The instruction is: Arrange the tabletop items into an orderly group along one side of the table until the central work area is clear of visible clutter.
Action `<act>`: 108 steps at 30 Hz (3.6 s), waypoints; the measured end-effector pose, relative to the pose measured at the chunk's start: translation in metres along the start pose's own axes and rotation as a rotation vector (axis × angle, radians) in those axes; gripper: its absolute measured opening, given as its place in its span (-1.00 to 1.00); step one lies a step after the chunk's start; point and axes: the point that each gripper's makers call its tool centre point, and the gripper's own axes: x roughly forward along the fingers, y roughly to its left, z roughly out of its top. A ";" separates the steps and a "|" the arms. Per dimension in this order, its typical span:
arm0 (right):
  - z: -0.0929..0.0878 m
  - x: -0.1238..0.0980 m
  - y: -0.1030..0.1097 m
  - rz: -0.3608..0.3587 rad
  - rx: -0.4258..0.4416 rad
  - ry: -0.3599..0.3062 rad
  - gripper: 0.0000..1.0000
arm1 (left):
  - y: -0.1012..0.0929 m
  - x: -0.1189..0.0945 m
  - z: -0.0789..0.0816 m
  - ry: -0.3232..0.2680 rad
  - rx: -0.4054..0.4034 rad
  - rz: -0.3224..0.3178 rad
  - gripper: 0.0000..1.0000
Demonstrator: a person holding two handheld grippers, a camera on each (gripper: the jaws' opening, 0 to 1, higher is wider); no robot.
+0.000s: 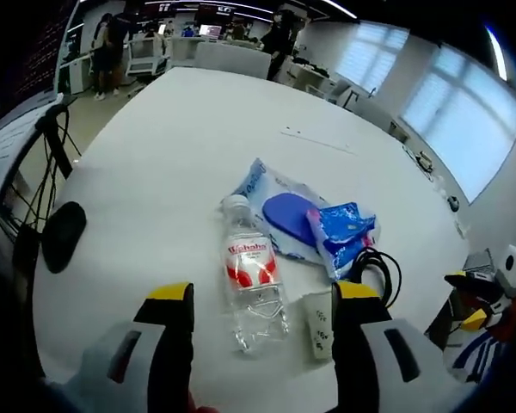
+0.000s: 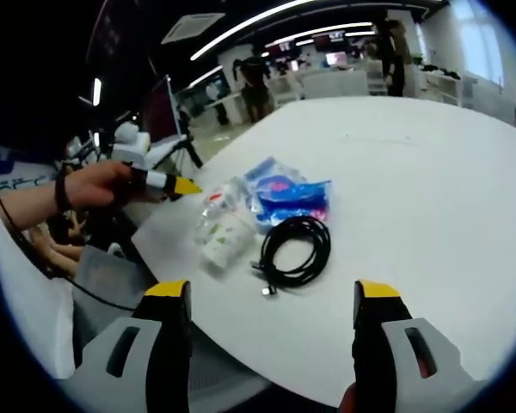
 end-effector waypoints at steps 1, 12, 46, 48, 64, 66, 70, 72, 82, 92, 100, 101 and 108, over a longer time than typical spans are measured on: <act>0.000 0.000 0.000 -0.001 0.000 0.000 0.52 | -0.001 0.002 0.000 0.004 0.001 0.002 0.30; -0.006 -0.003 0.002 -0.005 0.012 -0.005 0.51 | -0.002 0.027 0.002 0.058 -0.049 0.038 0.19; -0.007 -0.013 -0.005 -0.020 0.009 -0.004 0.50 | 0.008 0.067 -0.013 0.226 -0.054 0.100 -0.18; -0.008 -0.013 -0.005 -0.021 0.011 -0.004 0.50 | 0.008 0.066 -0.013 0.217 -0.057 0.087 -0.19; -0.008 -0.001 0.002 0.004 0.012 0.001 0.50 | 0.017 0.040 -0.003 0.115 -0.005 0.094 -0.22; -0.006 0.001 0.003 0.008 0.008 0.001 0.50 | 0.017 0.037 -0.002 0.097 0.006 0.093 -0.22; -0.005 0.004 0.005 0.013 0.008 0.001 0.50 | 0.019 0.029 -0.003 0.071 0.021 0.100 -0.22; -0.005 0.005 0.006 0.017 0.004 0.004 0.49 | 0.021 0.027 -0.004 0.064 0.025 0.105 -0.22; -0.004 0.010 0.011 0.029 -0.005 0.007 0.49 | 0.023 0.011 -0.004 0.017 0.043 0.110 -0.22; -0.005 0.012 0.017 0.040 -0.014 0.014 0.49 | 0.029 -0.004 -0.008 -0.050 0.068 0.115 -0.22; -0.006 0.015 0.023 0.049 -0.021 0.020 0.49 | 0.028 -0.019 -0.015 -0.083 0.122 0.125 -0.22; -0.006 0.016 0.024 0.050 -0.021 0.018 0.48 | 0.028 -0.020 -0.016 -0.087 0.127 0.127 -0.22; -0.008 0.018 0.029 0.059 -0.027 0.025 0.48 | 0.030 -0.030 -0.021 -0.153 0.182 0.137 -0.22</act>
